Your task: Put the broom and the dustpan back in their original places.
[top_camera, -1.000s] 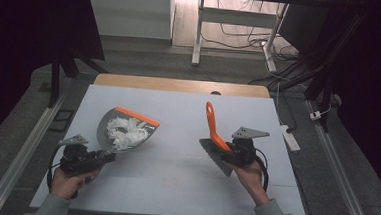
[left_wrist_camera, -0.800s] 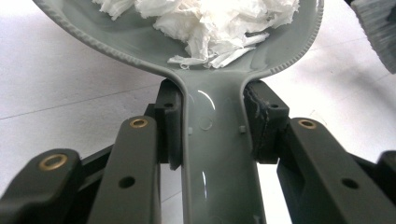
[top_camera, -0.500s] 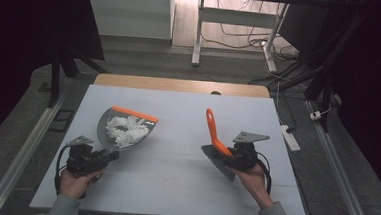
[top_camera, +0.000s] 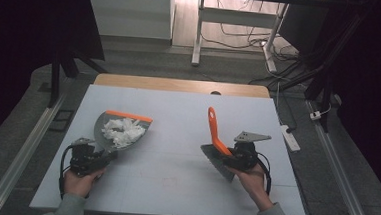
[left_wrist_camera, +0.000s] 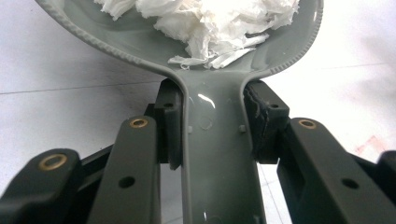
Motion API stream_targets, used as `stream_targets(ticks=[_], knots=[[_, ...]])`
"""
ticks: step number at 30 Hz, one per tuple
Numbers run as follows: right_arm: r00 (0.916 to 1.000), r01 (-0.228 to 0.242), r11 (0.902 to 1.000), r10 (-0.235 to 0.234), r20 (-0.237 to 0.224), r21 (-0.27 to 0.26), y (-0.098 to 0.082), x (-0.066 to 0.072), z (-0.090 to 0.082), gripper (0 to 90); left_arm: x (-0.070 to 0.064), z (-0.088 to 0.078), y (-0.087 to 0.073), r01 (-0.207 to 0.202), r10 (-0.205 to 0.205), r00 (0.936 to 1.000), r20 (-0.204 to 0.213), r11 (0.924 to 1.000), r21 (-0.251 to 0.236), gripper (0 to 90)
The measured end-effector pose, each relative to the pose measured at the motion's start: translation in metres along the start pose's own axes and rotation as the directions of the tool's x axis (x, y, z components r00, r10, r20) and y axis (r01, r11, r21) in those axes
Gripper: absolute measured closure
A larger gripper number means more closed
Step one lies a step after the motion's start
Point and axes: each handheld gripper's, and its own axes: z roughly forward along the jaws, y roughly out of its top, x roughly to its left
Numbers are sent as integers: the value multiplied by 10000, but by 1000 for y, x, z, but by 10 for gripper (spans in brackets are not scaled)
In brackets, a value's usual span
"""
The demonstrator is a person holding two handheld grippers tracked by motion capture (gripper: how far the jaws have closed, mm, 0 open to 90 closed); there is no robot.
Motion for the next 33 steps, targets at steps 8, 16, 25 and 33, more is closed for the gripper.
stream_targets(ticks=[8,16,25,33], knots=[[9994,-350,9987,352,-57,373,-4,-3,10,709,6,11,0,147,-140,9995,-289,9995,264,612],[9974,-689,9934,706,-150,912,-8,-7,19,708,7,16,0,160,-140,9990,-430,9988,457,611],[9916,-1292,9812,1262,293,1437,-16,-22,25,709,8,18,0,201,-174,9986,-492,9983,552,611],[9822,-1818,9719,1721,751,1499,-21,-38,27,709,9,19,1,183,-154,9987,-487,9980,599,610]])
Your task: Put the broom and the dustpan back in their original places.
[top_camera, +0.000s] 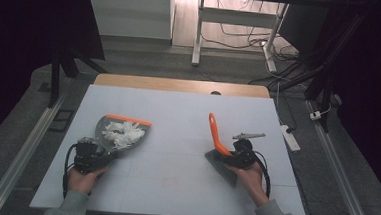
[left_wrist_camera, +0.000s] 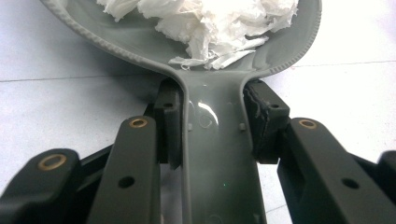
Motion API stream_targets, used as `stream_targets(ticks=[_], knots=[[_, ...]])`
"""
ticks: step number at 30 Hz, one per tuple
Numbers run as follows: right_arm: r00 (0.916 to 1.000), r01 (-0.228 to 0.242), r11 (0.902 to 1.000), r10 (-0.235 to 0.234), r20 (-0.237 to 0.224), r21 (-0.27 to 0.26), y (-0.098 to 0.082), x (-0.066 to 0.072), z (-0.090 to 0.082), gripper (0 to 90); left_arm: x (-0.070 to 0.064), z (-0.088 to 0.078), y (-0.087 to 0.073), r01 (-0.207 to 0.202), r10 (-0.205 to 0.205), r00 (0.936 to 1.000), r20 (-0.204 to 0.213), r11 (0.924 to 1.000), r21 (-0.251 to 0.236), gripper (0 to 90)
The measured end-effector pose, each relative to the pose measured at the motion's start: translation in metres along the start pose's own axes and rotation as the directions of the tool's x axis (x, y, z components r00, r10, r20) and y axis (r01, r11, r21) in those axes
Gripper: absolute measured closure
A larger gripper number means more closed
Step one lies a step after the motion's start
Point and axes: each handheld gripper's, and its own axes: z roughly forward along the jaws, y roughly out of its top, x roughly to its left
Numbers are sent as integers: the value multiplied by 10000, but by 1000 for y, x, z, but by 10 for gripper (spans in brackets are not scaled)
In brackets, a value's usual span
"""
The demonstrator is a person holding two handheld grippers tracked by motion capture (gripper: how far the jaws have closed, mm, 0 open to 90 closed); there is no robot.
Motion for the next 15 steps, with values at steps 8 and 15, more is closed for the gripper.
stream_targets(ticks=[8,15], knots=[[9998,-108,9999,107,154,40,-1,-3,0,703,0,0,0,-6,6,10000,42,10000,43,608],[9984,-96,9999,90,555,117,-3,-9,-4,637,0,0,0,-41,41,10000,62,10000,27,607]])
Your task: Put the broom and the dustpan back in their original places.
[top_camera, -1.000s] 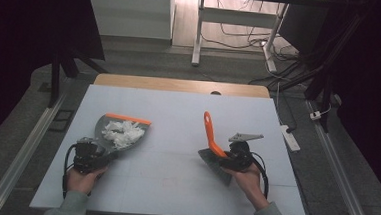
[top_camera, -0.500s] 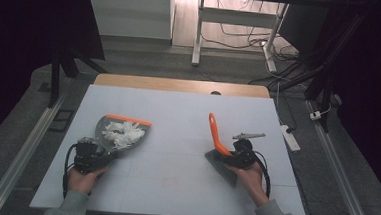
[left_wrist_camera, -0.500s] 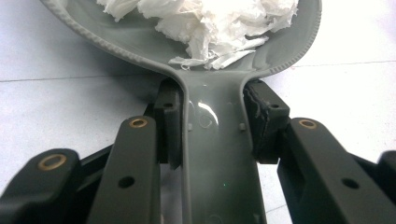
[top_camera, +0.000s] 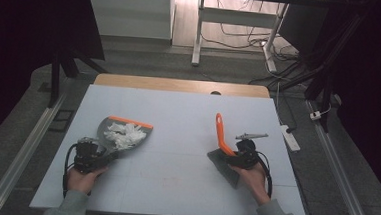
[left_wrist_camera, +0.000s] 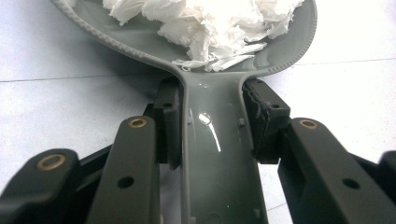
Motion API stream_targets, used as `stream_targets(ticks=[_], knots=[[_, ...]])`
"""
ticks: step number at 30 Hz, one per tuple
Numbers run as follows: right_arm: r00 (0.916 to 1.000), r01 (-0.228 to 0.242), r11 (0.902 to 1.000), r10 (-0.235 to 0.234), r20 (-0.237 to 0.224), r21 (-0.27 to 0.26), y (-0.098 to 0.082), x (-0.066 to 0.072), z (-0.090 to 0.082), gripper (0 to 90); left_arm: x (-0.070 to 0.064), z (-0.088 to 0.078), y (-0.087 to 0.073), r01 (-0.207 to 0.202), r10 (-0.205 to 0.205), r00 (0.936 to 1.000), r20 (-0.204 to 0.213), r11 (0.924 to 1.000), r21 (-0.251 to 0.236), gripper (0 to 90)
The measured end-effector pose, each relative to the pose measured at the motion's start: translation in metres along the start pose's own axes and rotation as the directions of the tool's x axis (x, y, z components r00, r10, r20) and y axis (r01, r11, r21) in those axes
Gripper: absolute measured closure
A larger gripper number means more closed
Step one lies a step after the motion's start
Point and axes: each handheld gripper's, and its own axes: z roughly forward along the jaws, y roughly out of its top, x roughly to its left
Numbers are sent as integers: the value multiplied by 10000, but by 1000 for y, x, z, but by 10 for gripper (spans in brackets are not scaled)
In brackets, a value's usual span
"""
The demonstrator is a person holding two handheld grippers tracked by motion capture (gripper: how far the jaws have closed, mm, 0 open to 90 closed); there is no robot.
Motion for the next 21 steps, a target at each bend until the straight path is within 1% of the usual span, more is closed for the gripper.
stream_targets(ticks=[3,5,9,11,13,14,15,16,18,19,21], knots=[[9998,-128,9997,125,135,225,-1,-6,1,575,0,1,0,-23,23,10000,-13,10000,32,607],[9998,-164,9995,161,86,253,-1,-8,2,555,-1,1,0,-71,72,10000,-22,9999,73,607],[9995,107,9993,-117,279,349,1,-8,3,511,-1,3,0,-76,76,10000,51,9999,110,601],[9996,95,9992,-106,276,401,2,-9,3,498,-2,3,0,-148,147,9999,84,9998,117,584],[9995,54,9991,-68,324,419,3,-9,3,477,-3,2,0,-250,249,9996,132,9996,106,537],[9991,64,9991,-81,412,414,4,-9,3,451,-3,2,0,-271,270,9996,113,9996,84,507],[9981,102,9989,-130,603,456,4,-9,3,436,-4,2,0,-310,310,9995,83,9995,66,482],[9973,113,9987,-148,718,491,5,-9,3,432,-4,1,-1,-334,333,9994,46,9994,45,462],[9974,43,9987,-79,715,504,6,-10,3,431,-4,0,-1,-393,393,9992,-13,9992,22,412],[9969,46,9988,-85,788,495,6,-10,3,420,-4,0,-1,-410,410,9992,-27,9992,41,389],[9942,129,9985,-185,1063,526,7,-10,3,402,-5,-2,-1,-479,479,9988,-27,9988,42,352]])
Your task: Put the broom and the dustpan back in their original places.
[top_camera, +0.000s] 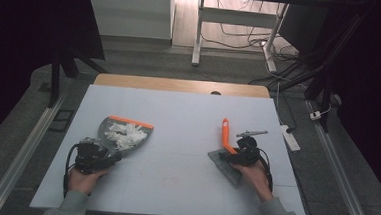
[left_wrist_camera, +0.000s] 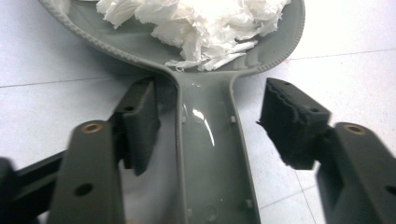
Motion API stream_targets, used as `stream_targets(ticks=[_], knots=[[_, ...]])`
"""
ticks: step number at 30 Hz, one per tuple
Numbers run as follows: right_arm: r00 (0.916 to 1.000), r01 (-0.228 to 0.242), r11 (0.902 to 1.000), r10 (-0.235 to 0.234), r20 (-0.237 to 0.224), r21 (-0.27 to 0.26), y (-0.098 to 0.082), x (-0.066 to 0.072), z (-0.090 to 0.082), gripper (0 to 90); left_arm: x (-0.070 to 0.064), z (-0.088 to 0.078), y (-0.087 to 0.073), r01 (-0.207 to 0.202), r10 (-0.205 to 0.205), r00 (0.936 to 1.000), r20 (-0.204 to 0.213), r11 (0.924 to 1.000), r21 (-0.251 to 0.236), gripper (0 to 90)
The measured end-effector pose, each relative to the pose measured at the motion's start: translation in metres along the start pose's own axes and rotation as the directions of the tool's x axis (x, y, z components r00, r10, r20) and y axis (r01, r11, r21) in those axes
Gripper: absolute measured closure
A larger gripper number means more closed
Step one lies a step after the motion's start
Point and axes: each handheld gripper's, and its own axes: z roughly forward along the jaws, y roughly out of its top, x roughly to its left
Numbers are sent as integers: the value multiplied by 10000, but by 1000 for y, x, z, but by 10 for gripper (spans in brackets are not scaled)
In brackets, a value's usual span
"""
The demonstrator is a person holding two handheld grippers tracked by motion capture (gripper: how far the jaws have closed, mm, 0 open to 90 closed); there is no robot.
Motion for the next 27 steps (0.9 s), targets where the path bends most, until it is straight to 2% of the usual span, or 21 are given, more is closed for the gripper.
stream_targets(ticks=[3,5,7,10,15,19,22,26,27], knots=[[9999,-75,10000,75,70,-61,0,-2,-1,383,-1,-4,0,-127,127,9999,24,9999,-111,312],[9984,53,9998,-41,567,-205,0,-2,-3,370,-2,-8,0,-262,262,9997,-8,9995,-200,302],[9988,-59,9992,77,476,-388,1,-4,-7,375,-2,-11,0,-434,434,9991,-24,9987,-253,293],[9988,52,9975,-17,492,-708,1,-3,-12,383,-4,-14,1,-636,635,9980,-39,9973,-370,292],[9977,673,9881,-661,130,-1383,1,4,-23,409,-8,-19,1,-1138,1135,9935,-91,9923,-480,291],[9914,1272,9793,-1304,-100,-1574,-2,10,-28,421,-13,-24,2,-1735,1741,9847,60,9832,-571,294],[9871,1543,9728,-1592,-144,-1727,-4,13,-30,423,-18,-25,5,-2159,2183,9753,325,9743,-650,302],[9796,1952,9617,-2006,-90,-1927,-9,17,-34,424,-24,-22,10,-2746,2787,9580,674,9594,-638,303],[9781,2027,9597,-2079,-62,-1947,-11,18,-35,425,-25,-21,11,-2906,2953,9520,807,9546,-649,302]])
